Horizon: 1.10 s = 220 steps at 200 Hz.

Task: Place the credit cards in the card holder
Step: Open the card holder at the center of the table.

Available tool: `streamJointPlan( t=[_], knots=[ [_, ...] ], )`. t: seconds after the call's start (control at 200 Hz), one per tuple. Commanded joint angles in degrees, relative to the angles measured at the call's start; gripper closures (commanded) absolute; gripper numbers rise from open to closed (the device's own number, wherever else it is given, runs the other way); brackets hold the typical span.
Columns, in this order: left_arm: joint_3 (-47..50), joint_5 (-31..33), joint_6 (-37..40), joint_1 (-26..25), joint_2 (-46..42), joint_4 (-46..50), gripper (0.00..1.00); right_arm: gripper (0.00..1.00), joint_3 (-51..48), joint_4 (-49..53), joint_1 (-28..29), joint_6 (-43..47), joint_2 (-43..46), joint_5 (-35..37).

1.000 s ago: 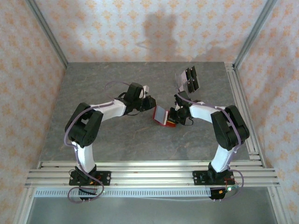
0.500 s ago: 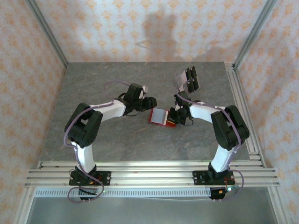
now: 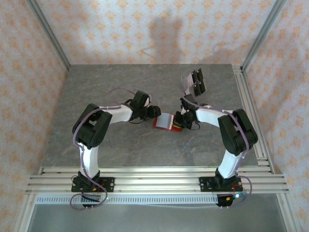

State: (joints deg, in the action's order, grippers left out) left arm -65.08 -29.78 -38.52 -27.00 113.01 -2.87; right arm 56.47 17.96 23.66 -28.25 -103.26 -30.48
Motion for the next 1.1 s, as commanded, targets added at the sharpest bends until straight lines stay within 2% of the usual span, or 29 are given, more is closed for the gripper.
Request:
streamJointPlan(
  t=[0.0,0.295,0.841,1.096],
  knots=[
    [0.39,-1.17,1.02,-0.33,0.63,0.29,0.51,0.99,-3.29,1.51,0.04,1.18,-7.48,8.95],
    [2.26,-5.18,-1.53,-0.32,-0.90,-6.42,0.58,0.99,-3.38,1.50,0.00,1.27,-7.50,8.98],
    [6.84,-5.30,-6.02,0.44,-5.87,-14.98,0.67,0.99,-3.63,1.38,-0.01,1.55,-8.05,9.16],
    [7.16,-5.82,-6.31,0.48,-5.43,-15.49,0.74,0.99,-3.65,1.30,-0.01,1.58,-8.17,9.22]
  ],
)
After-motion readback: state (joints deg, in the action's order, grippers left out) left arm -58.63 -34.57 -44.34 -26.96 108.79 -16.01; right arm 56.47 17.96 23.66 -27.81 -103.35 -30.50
